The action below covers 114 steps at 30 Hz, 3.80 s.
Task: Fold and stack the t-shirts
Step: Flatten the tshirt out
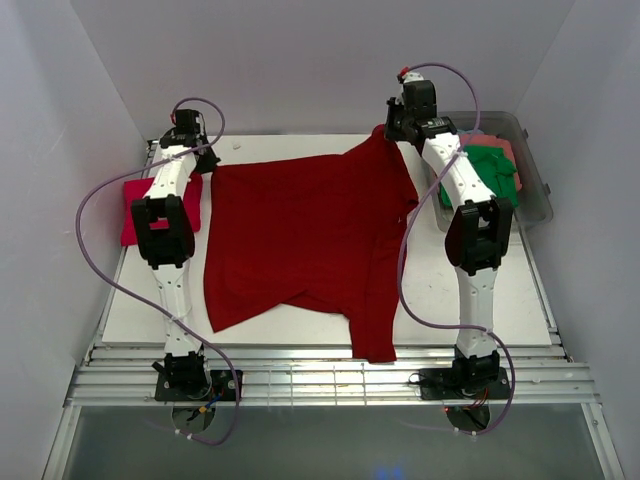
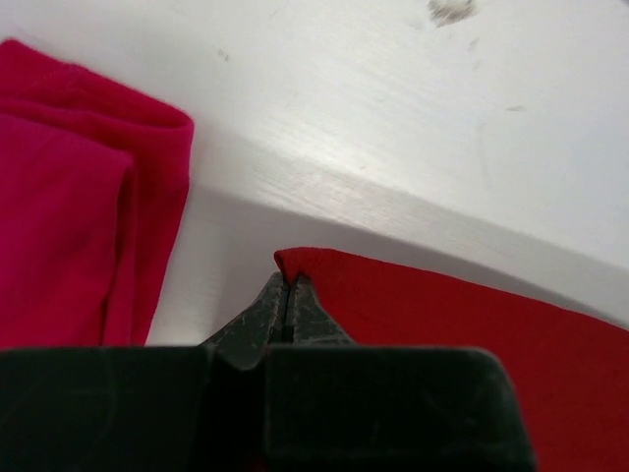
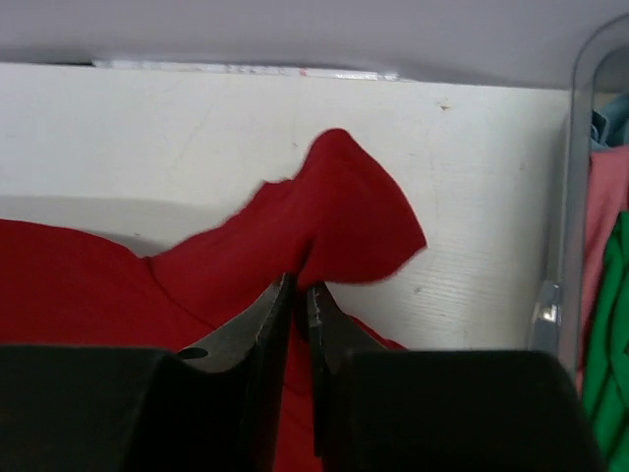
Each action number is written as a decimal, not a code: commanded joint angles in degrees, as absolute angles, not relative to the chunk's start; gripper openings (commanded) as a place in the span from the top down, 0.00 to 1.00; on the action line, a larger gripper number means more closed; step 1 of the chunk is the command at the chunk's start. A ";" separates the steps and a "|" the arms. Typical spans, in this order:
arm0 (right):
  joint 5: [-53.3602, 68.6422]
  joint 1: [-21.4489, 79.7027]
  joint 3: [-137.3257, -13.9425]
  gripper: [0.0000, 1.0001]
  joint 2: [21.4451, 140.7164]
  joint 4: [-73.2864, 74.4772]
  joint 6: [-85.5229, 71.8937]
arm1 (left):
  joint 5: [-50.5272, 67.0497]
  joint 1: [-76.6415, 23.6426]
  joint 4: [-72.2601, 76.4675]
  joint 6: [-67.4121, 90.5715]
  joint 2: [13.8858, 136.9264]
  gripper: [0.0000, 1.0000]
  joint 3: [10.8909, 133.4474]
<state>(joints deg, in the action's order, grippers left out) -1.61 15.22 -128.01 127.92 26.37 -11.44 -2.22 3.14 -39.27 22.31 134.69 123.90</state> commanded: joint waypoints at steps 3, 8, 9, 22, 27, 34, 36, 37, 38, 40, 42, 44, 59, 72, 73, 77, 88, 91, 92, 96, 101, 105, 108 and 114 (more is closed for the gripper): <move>-5.36 12.75 -122.95 0.48 131.38 20.82 -11.87 | -7.02 2.99 -40.43 22.23 136.32 0.66 122.26; -6.33 12.74 -114.64 0.46 126.52 17.43 -9.15 | -9.58 2.81 -35.09 23.29 131.59 0.28 113.24; -5.81 12.92 -106.60 0.46 123.78 14.27 -8.62 | -10.36 2.73 -30.89 23.12 129.75 0.26 111.29; -12.48 26.97 -71.58 0.51 91.25 19.24 -9.05 | -5.62 -5.87 -26.46 24.26 111.36 0.22 92.30; -16.34 34.18 -63.91 0.77 89.12 22.85 -13.96 | -4.05 -9.58 -25.93 25.13 109.08 0.63 82.28; -21.00 38.14 -59.41 0.69 89.56 25.92 -18.19 | -3.60 -11.16 -25.66 25.84 105.56 0.66 73.92; -21.88 38.76 -59.24 0.69 90.17 26.98 -18.63 | -3.60 -11.16 -25.75 25.84 104.86 0.62 72.25; -21.97 38.93 -59.06 0.69 90.61 26.90 -18.89 | -3.43 -11.08 -25.66 25.93 104.24 0.61 71.64; -21.97 39.20 -58.80 0.69 90.79 26.55 -19.16 | -3.25 -11.16 -25.66 26.01 103.89 0.61 70.67; -21.62 39.37 -58.01 0.68 91.23 26.02 -19.60 | -3.25 -11.16 -25.75 26.28 103.36 0.61 69.88; -20.49 39.64 -57.83 0.67 91.58 25.66 -20.39 | -3.16 -11.25 -25.66 26.45 102.66 0.62 68.74; -19.52 40.16 -57.39 0.65 91.67 24.88 -20.83 | -3.16 -11.25 -25.58 26.54 102.22 0.63 67.68; -17.84 41.48 -56.87 0.60 94.48 22.50 -23.03 | -3.08 -11.25 -25.22 26.89 99.32 0.69 63.63; -20.04 42.19 -55.55 0.88 92.74 25.21 -22.94 | -3.60 -11.16 -25.31 26.72 98.35 0.73 62.49; -20.39 42.36 -55.72 0.88 92.12 25.83 -23.03 | -3.52 -11.25 -25.40 26.72 98.26 0.73 62.49; -22.75 42.28 -56.86 0.88 88.25 30.58 -23.38 | -3.25 -11.25 -25.40 26.81 98.17 0.75 62.49; -25.59 42.28 -53.35 0.87 78.49 38.59 -27.07 | -2.90 -11.25 -25.49 26.63 97.91 0.76 62.05; -23.12 42.36 -53.79 0.68 79.01 36.04 -26.81 | -2.73 -11.25 -25.40 26.80 98.17 0.75 61.88; -21.90 42.36 -53.96 0.64 79.27 35.43 -26.89 | -2.55 -11.25 -25.31 26.89 98.09 0.73 61.70; -18.64 42.36 -54.05 0.62 81.82 30.34 -26.90 | -2.37 -11.16 -25.31 27.07 97.47 0.59 60.91; -16.17 42.36 -55.11 0.59 85.77 27.43 -26.28 | -2.99 -11.25 -25.22 27.25 95.98 0.45 59.59; -15.12 42.45 -55.72 0.59 88.59 26.11 -25.84 | -2.99 -11.25 -25.31 27.42 95.63 0.45 58.89; -14.59 42.45 -55.72 0.60 90.00 25.14 -25.93 | -2.99 -11.25 -25.31 27.60 95.10 0.45 58.54; -13.89 42.45 -55.72 0.60 91.58 24.17 -25.75 | -3.51 -11.16 -25.66 27.60 94.48 0.46 58.18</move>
<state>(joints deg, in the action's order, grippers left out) -14.59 42.13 -53.84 90.89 26.30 -26.28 -2.98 -11.33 -25.67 27.27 98.02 58.48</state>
